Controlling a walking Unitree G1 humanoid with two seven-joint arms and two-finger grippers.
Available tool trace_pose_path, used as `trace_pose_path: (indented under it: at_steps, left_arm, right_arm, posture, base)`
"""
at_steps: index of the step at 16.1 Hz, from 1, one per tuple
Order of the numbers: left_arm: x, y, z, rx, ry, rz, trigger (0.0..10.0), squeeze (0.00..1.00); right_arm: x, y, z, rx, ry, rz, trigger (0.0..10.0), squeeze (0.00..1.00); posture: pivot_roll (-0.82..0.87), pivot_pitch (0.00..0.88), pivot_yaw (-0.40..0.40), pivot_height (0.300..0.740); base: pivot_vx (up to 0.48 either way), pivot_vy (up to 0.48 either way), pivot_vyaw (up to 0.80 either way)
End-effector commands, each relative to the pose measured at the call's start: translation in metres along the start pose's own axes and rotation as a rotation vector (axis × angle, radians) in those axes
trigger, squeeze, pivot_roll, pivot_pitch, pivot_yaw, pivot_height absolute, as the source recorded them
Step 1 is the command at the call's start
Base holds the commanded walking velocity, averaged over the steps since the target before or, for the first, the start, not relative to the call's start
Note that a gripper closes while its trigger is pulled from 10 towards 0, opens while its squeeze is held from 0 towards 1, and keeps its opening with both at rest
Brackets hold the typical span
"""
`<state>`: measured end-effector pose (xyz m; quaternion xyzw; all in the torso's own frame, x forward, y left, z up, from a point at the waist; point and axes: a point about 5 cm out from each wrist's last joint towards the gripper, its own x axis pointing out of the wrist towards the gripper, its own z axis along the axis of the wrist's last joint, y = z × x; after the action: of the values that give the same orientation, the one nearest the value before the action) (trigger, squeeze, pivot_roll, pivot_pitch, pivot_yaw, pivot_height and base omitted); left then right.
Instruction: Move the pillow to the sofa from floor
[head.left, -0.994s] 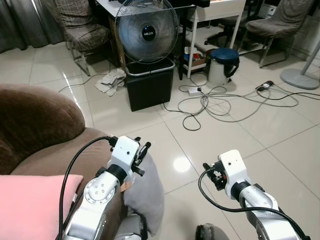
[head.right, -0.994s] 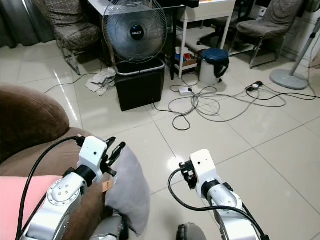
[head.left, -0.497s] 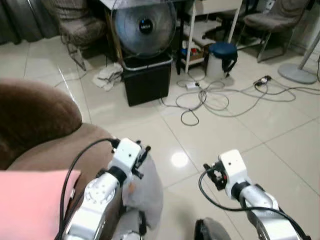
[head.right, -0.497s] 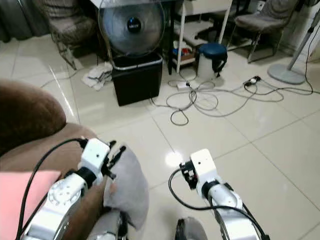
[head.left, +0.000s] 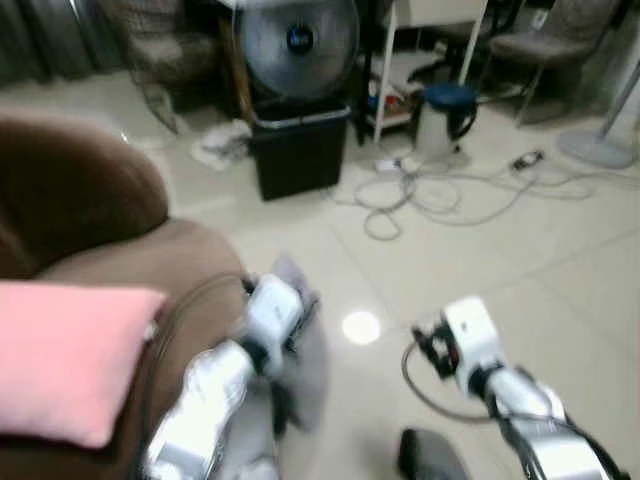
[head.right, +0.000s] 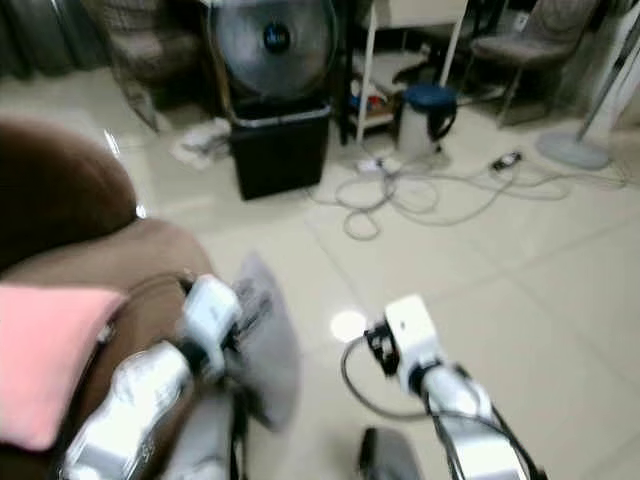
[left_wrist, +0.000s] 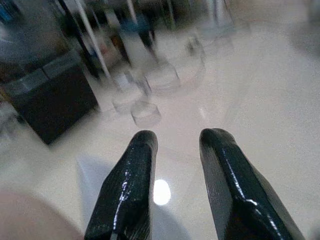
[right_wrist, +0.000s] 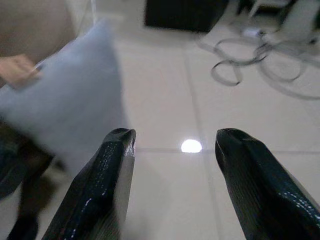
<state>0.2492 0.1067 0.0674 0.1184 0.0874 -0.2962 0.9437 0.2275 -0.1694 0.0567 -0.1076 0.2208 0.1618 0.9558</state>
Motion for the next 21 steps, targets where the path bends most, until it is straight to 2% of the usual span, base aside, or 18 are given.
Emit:
trace_pose_path:
  at_steps: [1, 6, 12, 14, 21]
  left_arm:
    - [0.001, 0.009, 0.007, 0.028, -0.02, 0.021, 10.0, 0.0]
    - [0.004, 0.013, 0.008, 0.035, -0.031, 0.062, 10.0, 0.0]
    - [0.005, 0.015, 0.009, 0.024, -0.03, 0.109, 10.0, 0.0]
    - [0.005, 0.017, 0.009, -0.014, -0.042, 0.134, 10.0, 0.0]
    - [0.006, 0.024, 0.018, -0.024, -0.108, 0.195, 10.0, 0.0]
  right_arm:
    - [0.0, 0.0, 0.006, -0.003, -0.015, 0.002, 10.0, 0.0]
    - [-0.001, 0.0, 0.005, 0.0, -0.014, -0.004, 10.0, 0.0]
    - [-0.002, -0.001, 0.006, 0.0, -0.014, -0.016, 10.0, 0.0]
    - [-0.002, -0.001, 0.006, 0.0, -0.014, -0.021, 10.0, 0.0]
    - [-0.002, -0.002, 0.005, 0.0, -0.012, -0.03, 10.0, 0.0]
  posture:
    - [-0.02, 0.0, 0.019, 0.582]
    - [-0.02, 0.0, 0.024, 0.582]
    - [-0.02, 0.0, 0.024, 0.582]
    - [-0.02, 0.0, 0.024, 0.582]
    - [-0.02, 0.0, 0.024, 0.582]
  base:
    - [0.0, 0.0, 0.0]
    - [0.0, 0.0, 0.0]
    - [0.0, -0.433, 0.0]
    - [0.0, 0.0, 0.0]
    - [0.0, 0.0, 0.0]
